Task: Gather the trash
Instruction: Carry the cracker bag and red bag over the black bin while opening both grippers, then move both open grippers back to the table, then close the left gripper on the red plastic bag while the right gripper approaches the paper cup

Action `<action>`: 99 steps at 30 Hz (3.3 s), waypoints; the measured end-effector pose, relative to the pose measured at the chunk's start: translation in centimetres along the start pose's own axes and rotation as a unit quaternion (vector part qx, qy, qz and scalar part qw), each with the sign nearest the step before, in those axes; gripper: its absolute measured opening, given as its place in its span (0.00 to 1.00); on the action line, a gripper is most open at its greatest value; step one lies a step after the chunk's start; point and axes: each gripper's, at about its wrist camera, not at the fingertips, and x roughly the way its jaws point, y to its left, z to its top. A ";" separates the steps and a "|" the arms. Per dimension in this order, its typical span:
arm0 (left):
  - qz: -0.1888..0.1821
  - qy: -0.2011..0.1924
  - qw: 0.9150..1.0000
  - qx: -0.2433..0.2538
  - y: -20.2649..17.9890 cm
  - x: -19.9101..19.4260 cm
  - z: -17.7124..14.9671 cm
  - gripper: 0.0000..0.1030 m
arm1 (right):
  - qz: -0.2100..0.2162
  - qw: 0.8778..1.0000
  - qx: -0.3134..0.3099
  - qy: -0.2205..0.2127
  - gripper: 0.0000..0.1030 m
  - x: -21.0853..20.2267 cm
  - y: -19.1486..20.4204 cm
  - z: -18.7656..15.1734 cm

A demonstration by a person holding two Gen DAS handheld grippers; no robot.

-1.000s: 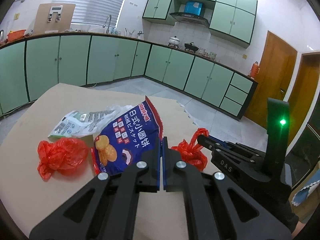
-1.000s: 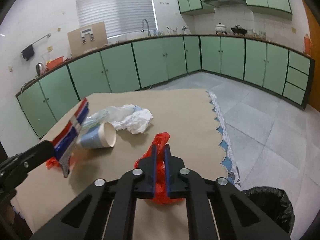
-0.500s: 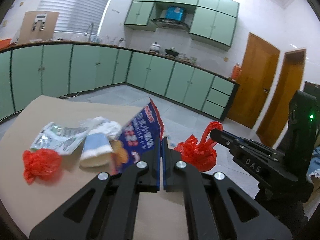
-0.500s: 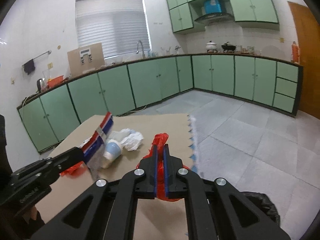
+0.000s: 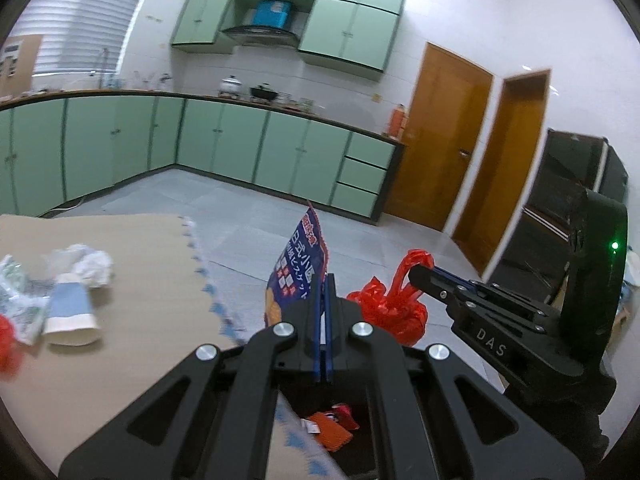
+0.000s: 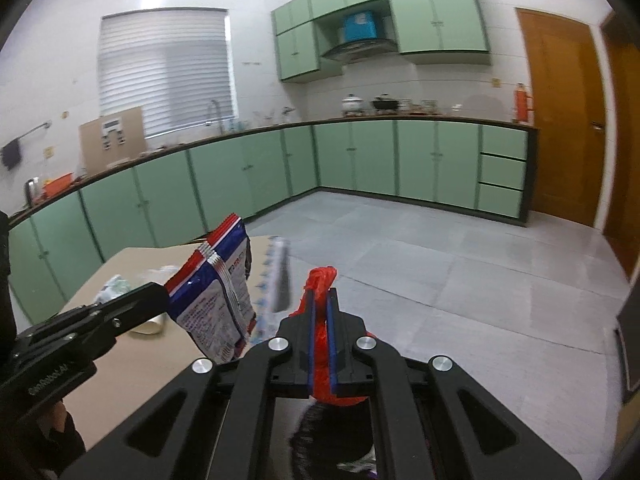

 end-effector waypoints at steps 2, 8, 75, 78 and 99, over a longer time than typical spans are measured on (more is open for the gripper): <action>-0.010 0.008 1.000 0.003 -1.1 1.1 -0.4 0.00 | -0.015 1.000 0.005 0.002 0.05 -0.2 -1.4 -0.3; -0.028 0.042 0.998 0.022 -3.8 5.3 -2.1 0.00 | -0.054 0.998 0.021 0.020 0.05 0.4 -5.4 -2.6; 0.355 0.065 0.930 -0.071 26.5 -8.7 -2.9 0.75 | 0.108 0.990 -0.074 0.054 0.94 10.8 19.8 -3.1; 0.351 0.076 0.930 -0.077 27.5 -8.7 -3.5 0.75 | 0.112 0.988 -0.085 0.060 0.94 11.5 21.0 -3.1; 0.335 0.088 0.929 -0.128 30.0 -8.5 -4.5 0.08 | 0.111 0.979 -0.112 0.127 0.86 16.3 24.7 -5.1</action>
